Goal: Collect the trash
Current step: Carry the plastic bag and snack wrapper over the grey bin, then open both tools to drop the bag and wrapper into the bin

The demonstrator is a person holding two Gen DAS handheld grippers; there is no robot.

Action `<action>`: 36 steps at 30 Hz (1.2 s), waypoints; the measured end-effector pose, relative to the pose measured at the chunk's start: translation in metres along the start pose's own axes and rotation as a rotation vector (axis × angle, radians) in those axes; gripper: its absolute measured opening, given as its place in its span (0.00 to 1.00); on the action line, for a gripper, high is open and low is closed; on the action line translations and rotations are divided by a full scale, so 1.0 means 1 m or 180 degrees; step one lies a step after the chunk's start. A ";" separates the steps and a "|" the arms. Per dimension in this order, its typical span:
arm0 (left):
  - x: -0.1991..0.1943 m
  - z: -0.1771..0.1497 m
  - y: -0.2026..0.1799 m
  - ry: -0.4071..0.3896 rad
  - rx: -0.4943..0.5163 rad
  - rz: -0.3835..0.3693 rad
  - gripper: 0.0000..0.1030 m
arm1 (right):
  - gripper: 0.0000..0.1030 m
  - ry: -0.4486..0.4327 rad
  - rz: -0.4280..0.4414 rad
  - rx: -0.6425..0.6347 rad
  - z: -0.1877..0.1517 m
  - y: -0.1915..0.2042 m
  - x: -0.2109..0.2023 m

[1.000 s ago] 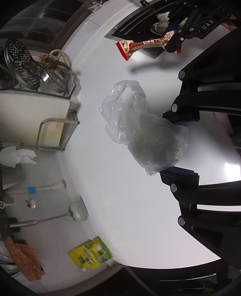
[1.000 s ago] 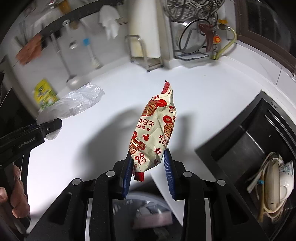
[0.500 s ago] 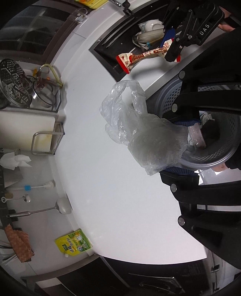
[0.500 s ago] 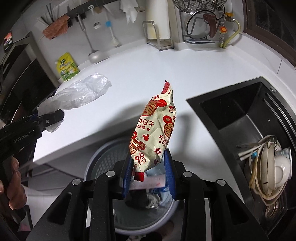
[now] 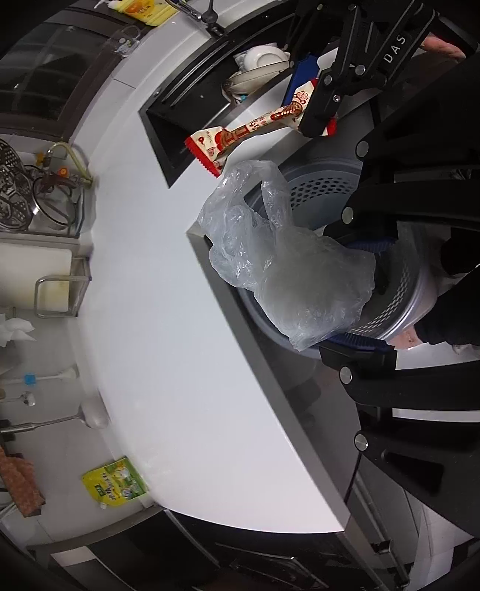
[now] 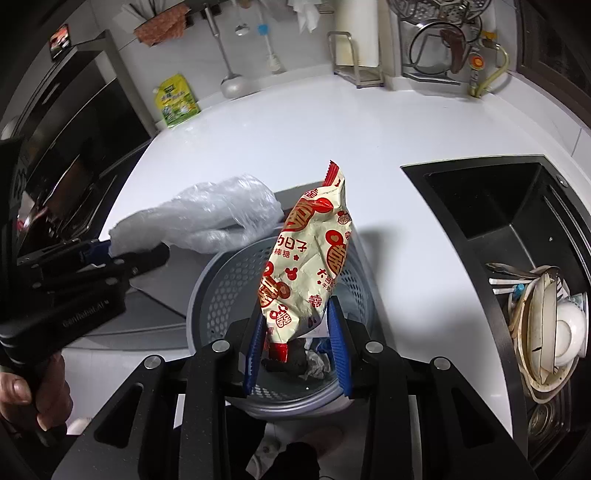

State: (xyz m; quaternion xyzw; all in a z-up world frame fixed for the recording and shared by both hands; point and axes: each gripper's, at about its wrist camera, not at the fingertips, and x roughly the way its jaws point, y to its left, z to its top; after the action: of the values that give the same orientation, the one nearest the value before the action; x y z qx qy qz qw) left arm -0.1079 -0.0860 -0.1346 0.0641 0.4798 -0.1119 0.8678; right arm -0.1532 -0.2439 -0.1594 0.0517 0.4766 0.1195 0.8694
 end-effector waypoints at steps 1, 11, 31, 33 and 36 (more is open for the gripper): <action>0.001 -0.003 -0.001 0.0029 -0.0017 -0.0009 0.34 | 0.31 0.0026 0.0011 -0.0014 -0.002 0.001 0.001; 0.014 -0.016 0.004 0.0246 -0.0166 -0.0030 0.35 | 0.31 0.0277 0.0119 -0.0020 -0.009 0.004 0.021; 0.016 -0.007 0.015 0.0266 -0.0354 0.0019 0.61 | 0.61 0.0232 0.0209 0.0021 0.002 0.007 0.026; 0.013 -0.006 0.017 0.0242 -0.0380 0.0035 0.65 | 0.61 0.0215 0.0206 0.0012 0.003 0.008 0.025; 0.010 -0.005 0.017 0.0205 -0.0395 0.0066 0.71 | 0.61 0.0203 0.0207 0.0009 0.004 0.009 0.022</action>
State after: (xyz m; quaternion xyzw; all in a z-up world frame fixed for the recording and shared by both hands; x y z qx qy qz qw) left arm -0.1020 -0.0696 -0.1459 0.0188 0.5128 -0.0709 0.8554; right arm -0.1402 -0.2297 -0.1738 0.0647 0.5023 0.1486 0.8494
